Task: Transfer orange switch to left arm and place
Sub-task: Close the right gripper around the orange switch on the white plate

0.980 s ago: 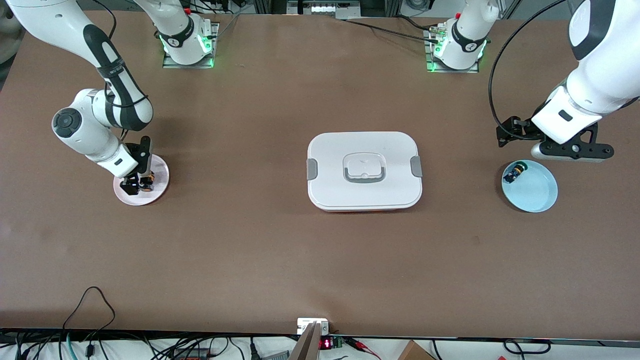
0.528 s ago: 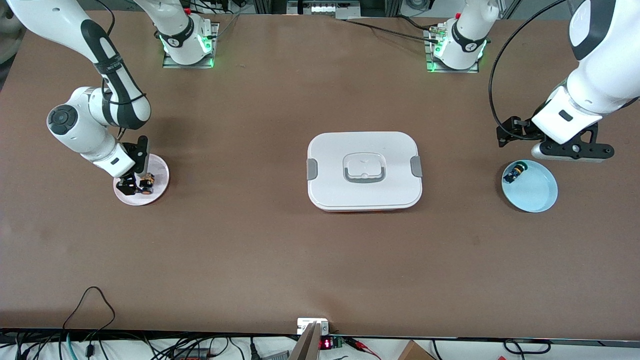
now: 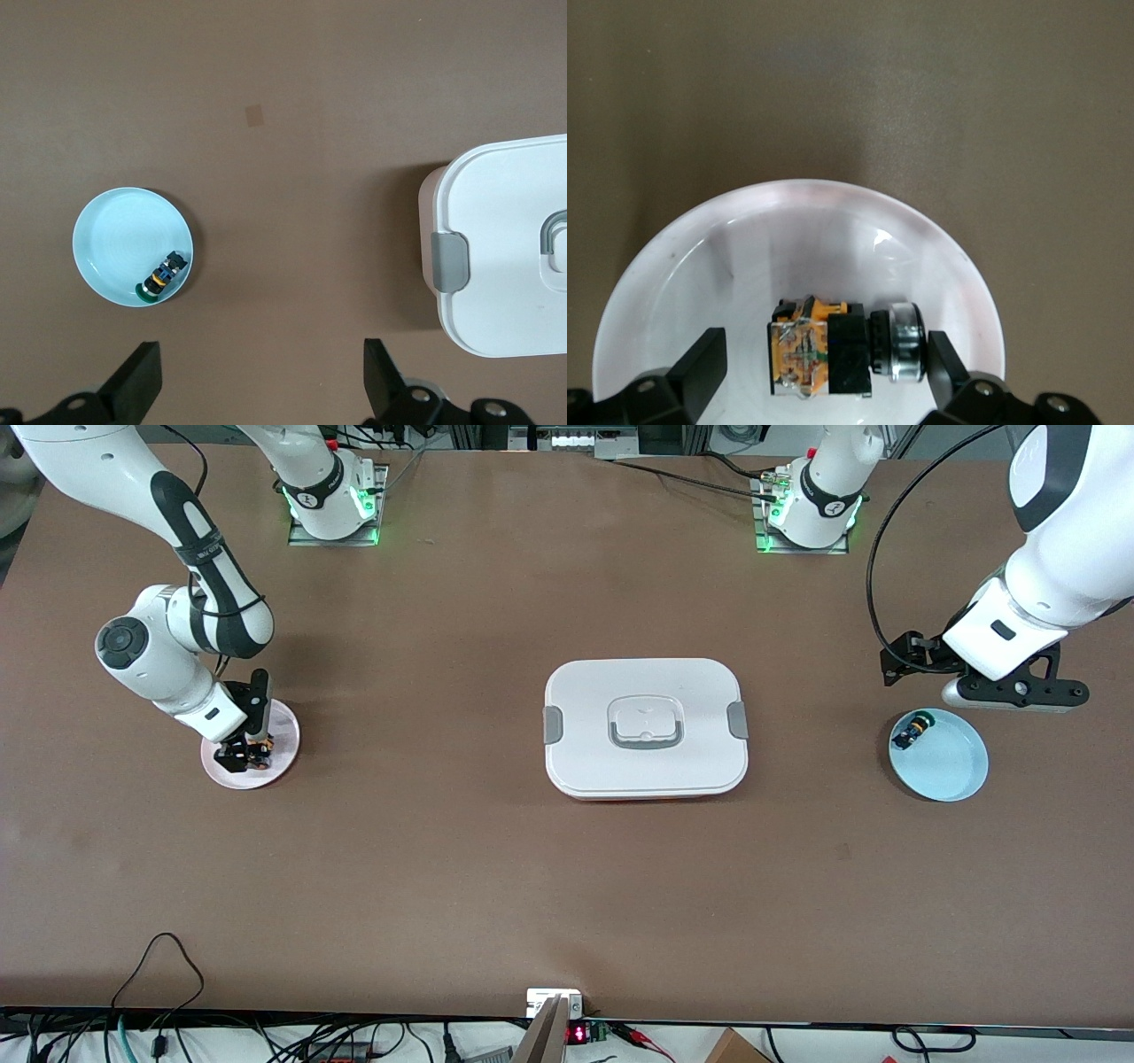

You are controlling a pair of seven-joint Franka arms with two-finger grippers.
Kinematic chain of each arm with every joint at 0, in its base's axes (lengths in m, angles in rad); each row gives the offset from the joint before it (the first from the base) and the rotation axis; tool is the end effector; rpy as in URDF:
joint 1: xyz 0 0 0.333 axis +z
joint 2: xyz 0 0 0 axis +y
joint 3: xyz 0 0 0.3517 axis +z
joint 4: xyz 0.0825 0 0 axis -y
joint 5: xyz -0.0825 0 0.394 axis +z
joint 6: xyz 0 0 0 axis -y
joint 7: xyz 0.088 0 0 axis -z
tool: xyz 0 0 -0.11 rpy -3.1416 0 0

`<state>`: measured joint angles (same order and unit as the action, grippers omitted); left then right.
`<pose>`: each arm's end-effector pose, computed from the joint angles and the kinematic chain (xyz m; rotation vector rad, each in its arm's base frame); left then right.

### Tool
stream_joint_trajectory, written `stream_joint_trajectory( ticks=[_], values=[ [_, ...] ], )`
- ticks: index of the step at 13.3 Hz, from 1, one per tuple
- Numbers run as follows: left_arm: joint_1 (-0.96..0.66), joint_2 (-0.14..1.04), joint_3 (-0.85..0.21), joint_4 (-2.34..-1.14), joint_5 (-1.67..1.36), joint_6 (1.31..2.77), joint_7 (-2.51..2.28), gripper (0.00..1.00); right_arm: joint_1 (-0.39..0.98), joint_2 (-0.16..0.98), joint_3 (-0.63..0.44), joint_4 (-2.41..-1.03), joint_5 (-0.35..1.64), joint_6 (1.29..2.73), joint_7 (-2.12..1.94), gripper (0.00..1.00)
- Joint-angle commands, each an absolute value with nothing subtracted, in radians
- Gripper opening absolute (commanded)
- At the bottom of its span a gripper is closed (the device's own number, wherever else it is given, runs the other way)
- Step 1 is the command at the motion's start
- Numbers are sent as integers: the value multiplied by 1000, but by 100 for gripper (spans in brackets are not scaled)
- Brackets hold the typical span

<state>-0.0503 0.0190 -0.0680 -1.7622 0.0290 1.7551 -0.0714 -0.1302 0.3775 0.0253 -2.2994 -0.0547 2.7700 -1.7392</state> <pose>0.5731 -0.0651 0.5693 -3.1108 0.0818 0.0364 0.5517 -0.0556 0.2130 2.0390 2.2797 0.0705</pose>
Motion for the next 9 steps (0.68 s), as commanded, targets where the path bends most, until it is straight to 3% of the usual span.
stream_joint_trajectory(
  ticks=[1, 9],
  values=[
    [-54, 21, -64, -1744, 32, 1735, -71, 100, -127, 394, 28, -2301, -58, 2832, -1781, 100],
    [-54, 21, -64, -1744, 32, 1735, -71, 100, -138, 420, 28, -2301, -60, 2865, -1784, 100]
  ],
)
